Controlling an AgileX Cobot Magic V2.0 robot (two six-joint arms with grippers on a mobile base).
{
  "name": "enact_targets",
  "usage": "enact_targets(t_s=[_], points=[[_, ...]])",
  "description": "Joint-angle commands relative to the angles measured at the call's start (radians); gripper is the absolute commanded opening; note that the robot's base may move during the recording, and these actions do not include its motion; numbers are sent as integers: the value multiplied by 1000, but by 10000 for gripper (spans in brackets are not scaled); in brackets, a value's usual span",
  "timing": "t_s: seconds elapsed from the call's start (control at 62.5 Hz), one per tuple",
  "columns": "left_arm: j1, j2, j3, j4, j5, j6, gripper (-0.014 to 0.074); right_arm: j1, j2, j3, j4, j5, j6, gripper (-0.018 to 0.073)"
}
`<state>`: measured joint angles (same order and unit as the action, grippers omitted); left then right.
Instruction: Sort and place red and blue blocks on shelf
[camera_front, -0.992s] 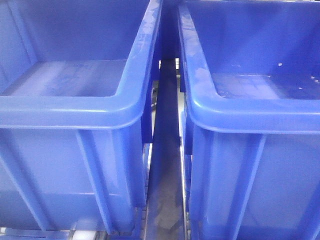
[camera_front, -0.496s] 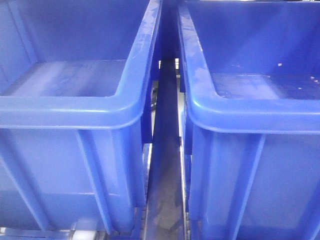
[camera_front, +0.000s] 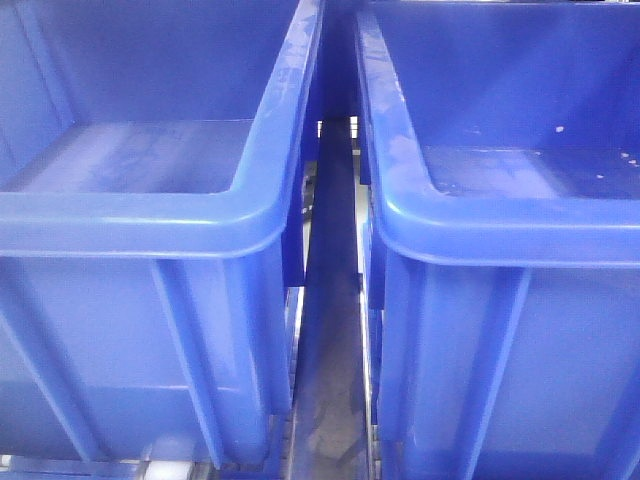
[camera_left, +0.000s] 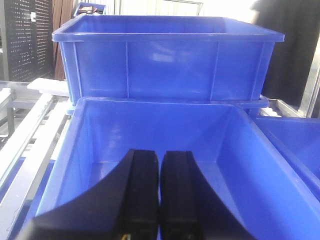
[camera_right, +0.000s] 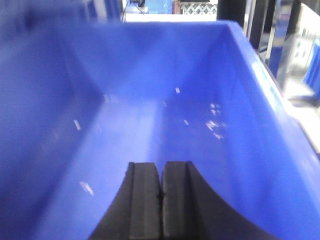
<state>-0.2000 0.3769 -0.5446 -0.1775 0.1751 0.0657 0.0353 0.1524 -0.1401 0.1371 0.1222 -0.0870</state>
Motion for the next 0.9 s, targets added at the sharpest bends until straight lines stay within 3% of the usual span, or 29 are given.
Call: enact_targets(t_s=[0.0, 0.336, 0.48, 0.88], points=[[1, 4, -38, -10, -77, -12, 125, -6, -18, -2, -57, -105, -31, 56], [1, 4, -38, -10, -77, -12, 125, -6, -132, 89, -79, -122, -24, 56], [1, 4, -38, -10, -77, -12, 125, -6, -159, 150, -79, -193, 0, 56], [1, 4, -38, -10, -77, -12, 125, -6, -182, 148, -122, -176, 36, 56]])
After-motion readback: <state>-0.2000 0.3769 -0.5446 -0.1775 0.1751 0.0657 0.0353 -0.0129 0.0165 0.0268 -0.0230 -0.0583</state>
